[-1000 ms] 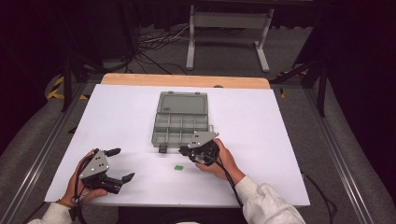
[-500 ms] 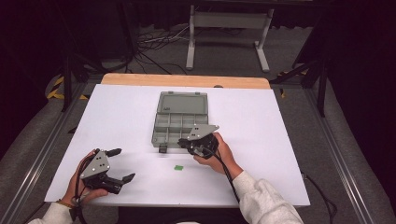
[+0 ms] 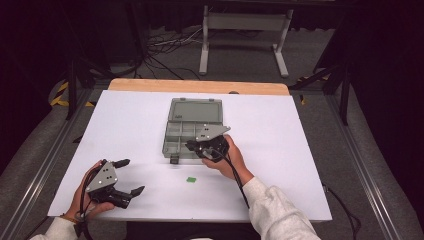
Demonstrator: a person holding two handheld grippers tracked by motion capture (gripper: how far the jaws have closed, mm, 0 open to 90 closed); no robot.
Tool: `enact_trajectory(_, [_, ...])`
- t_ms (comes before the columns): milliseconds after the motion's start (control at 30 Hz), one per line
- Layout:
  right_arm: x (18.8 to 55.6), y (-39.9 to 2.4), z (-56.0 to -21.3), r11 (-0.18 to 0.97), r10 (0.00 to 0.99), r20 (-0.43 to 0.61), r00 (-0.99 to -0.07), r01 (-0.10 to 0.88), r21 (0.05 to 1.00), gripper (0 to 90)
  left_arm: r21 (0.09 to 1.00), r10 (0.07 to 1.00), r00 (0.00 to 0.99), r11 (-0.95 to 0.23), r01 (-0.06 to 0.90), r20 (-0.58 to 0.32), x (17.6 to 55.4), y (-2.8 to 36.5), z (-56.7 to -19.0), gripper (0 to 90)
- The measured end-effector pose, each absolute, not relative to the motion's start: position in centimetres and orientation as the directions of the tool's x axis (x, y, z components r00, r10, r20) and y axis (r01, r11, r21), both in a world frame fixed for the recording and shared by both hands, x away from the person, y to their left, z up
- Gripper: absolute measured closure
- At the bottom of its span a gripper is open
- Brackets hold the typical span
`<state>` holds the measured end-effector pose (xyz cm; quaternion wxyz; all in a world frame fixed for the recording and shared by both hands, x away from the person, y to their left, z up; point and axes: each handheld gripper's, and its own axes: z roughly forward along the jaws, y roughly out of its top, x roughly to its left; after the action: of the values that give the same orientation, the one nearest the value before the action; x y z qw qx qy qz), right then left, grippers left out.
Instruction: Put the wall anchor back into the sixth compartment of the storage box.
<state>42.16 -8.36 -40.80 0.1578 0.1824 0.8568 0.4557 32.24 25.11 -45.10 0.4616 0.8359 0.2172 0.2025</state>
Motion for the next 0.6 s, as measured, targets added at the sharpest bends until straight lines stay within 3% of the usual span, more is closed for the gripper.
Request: enact_trajectory(600, [43.7,-7.0,-41.8,0.527,0.489,-0.109,-0.865,0.193,0.828,84.7,0.859,0.546,0.826,-0.483,0.173,0.141,32.2,25.2,-45.1,3.7])
